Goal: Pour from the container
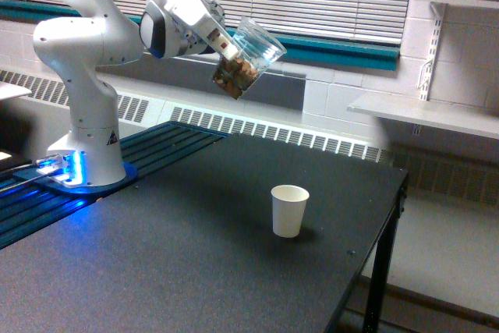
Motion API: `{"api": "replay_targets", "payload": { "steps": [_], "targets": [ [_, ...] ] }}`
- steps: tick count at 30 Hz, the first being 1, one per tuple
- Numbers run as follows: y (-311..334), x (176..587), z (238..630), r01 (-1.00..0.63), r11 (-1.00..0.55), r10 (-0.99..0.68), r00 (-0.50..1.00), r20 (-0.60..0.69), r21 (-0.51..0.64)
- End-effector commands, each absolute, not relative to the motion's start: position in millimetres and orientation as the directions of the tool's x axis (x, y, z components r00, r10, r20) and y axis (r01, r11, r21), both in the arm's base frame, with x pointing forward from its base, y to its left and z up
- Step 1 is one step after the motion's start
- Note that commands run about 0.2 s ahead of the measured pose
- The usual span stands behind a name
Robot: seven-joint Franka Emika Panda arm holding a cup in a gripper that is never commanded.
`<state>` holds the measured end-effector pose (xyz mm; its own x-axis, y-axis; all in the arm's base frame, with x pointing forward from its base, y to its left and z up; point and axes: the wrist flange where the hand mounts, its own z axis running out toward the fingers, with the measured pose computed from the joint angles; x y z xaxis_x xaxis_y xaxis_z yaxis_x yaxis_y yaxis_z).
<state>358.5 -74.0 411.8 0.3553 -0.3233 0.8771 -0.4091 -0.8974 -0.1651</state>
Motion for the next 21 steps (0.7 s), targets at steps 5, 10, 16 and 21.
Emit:
{"api": "replay_targets", "payload": {
  "steps": [5,10,16,21],
  "targets": [
    [-62,354,402,-0.381,-0.922,-0.220,0.371,0.902,-0.068],
    [-60,350,388,-0.389,-0.920,-0.223,0.405,0.887,-0.053],
    [-61,349,375,-0.399,-0.916,-0.234,0.433,0.870,-0.047],
    [-60,352,371,-0.398,-0.917,-0.217,0.452,0.865,-0.023]
  ]
}}
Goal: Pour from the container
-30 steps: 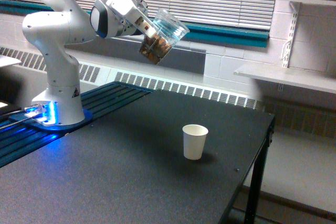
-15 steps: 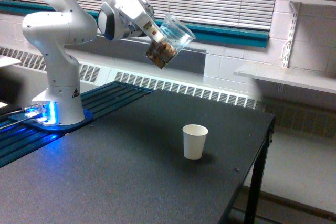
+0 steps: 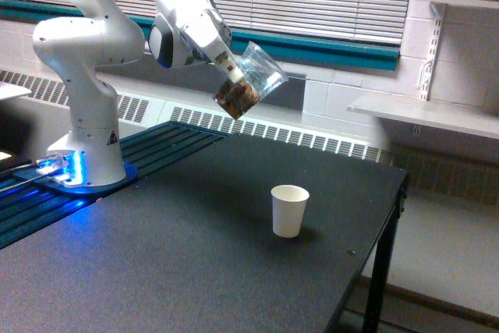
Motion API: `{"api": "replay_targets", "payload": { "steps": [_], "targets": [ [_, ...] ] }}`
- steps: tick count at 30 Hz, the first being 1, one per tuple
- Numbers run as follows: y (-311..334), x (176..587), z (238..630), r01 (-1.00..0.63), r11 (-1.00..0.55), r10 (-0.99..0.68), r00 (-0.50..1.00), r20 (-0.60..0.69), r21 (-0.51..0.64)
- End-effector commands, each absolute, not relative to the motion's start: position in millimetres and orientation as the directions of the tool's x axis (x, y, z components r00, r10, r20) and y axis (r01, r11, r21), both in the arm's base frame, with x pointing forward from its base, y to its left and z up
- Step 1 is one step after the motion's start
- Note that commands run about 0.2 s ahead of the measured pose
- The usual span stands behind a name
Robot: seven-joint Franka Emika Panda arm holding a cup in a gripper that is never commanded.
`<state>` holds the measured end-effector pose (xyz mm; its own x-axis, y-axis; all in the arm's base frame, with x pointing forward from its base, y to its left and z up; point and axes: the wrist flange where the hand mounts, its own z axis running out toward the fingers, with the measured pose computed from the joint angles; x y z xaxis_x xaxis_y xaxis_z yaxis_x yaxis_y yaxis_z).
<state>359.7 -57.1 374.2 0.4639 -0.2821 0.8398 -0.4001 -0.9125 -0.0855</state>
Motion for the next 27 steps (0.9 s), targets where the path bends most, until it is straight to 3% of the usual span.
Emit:
{"api": "replay_targets", "payload": {
  "steps": [1,27],
  "targets": [
    [-60,353,371,-0.398,-0.917,-0.212,0.455,0.865,-0.016],
    [-44,377,359,-0.409,-0.912,-0.191,0.508,0.840,0.040]
  ]
}}
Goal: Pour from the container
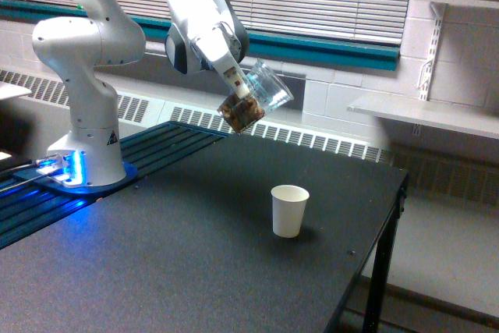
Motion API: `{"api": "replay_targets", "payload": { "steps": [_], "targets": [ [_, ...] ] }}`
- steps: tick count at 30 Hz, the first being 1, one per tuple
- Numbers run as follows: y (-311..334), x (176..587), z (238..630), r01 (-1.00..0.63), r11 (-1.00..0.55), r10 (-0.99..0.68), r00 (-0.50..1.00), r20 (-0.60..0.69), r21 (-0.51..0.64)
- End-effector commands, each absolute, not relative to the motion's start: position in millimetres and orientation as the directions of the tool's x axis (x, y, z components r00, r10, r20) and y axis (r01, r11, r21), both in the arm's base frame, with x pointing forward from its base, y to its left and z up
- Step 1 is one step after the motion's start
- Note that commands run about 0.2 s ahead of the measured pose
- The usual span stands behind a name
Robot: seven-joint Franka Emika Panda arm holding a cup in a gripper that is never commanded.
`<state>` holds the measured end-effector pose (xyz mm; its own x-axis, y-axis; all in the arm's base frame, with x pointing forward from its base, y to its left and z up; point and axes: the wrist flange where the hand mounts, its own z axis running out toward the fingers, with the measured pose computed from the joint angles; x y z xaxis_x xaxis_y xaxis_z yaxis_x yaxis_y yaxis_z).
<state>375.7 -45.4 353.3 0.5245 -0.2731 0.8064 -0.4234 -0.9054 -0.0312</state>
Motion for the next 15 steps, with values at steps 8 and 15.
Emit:
{"api": "replay_targets", "payload": {
  "steps": [8,15],
  "targets": [
    [-42,381,351,-0.427,-0.903,-0.209,0.529,0.823,0.045],
    [-40,386,346,-0.437,-0.898,-0.220,0.543,0.810,0.050]
  ]
}}
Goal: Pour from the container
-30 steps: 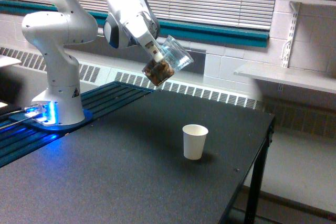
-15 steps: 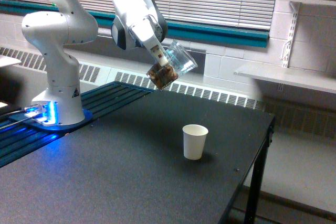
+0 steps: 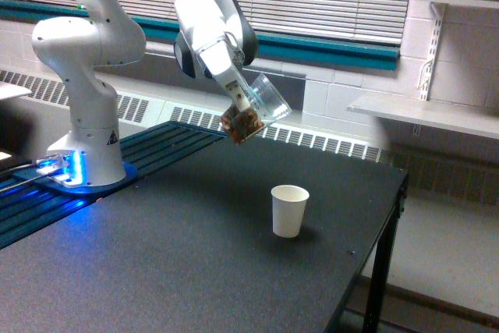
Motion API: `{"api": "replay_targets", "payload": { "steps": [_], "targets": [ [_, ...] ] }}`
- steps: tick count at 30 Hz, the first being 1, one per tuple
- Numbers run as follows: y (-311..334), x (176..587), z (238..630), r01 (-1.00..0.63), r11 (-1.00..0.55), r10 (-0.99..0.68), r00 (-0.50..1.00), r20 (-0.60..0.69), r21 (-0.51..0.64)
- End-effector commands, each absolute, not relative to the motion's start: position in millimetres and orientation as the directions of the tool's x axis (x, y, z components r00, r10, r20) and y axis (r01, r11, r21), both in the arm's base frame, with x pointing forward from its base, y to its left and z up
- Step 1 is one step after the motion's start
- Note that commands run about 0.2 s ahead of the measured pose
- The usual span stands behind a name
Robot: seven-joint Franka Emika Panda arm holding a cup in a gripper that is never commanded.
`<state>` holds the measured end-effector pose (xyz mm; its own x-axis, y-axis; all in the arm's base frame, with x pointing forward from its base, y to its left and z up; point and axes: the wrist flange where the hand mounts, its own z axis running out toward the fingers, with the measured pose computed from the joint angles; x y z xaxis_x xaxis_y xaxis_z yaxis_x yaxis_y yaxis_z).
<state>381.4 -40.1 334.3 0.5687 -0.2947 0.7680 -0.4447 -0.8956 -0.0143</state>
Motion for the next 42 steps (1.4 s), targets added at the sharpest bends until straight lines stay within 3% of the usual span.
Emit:
{"api": "replay_targets", "payload": {
  "steps": [1,42],
  "targets": [
    [-40,387,346,-0.440,-0.897,-0.223,0.544,0.809,0.048],
    [-20,408,311,-0.467,-0.882,-0.292,0.650,0.701,0.067]
  ]
}}
